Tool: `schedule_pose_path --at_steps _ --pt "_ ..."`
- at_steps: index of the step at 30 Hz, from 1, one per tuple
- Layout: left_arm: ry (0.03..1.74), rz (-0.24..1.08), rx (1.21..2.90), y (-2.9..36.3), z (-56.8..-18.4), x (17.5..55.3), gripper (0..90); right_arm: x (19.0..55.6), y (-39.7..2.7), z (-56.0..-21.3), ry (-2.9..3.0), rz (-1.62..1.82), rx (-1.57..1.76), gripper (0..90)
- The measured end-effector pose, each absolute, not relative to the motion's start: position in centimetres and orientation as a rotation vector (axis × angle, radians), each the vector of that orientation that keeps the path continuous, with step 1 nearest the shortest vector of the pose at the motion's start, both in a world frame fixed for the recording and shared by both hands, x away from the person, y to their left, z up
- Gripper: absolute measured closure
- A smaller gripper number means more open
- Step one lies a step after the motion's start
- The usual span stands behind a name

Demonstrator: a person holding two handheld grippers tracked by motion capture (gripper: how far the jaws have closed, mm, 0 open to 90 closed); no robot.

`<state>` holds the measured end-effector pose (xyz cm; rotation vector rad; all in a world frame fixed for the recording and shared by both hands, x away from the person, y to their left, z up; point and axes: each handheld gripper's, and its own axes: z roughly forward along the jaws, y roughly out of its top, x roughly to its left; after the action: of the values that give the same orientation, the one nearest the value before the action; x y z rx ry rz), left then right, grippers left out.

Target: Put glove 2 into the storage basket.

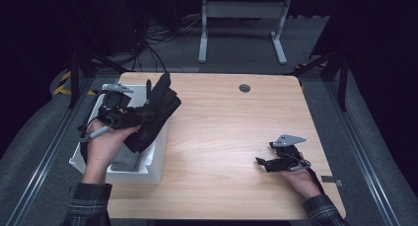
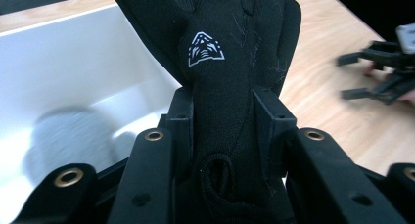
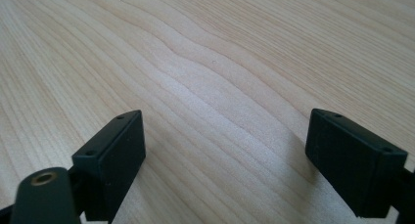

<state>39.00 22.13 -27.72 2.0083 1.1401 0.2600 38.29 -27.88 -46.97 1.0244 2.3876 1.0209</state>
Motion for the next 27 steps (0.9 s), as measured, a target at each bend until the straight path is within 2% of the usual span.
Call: schedule_pose_path --at_steps 7,12,27 --pt "1.297 0.291 1.951 25.9 -28.9 39.1 65.9 38.3 -27.9 -47.0 2.391 1.022 1.022 15.5" --pt "1.381 0.293 1.941 27.1 -30.5 39.5 65.9 38.3 -27.9 -47.0 2.392 1.024 1.022 15.5" --pt "1.552 0.277 1.960 27.2 -36.5 41.6 65.7 38.3 -27.8 -47.0 2.393 1.023 1.023 15.5"
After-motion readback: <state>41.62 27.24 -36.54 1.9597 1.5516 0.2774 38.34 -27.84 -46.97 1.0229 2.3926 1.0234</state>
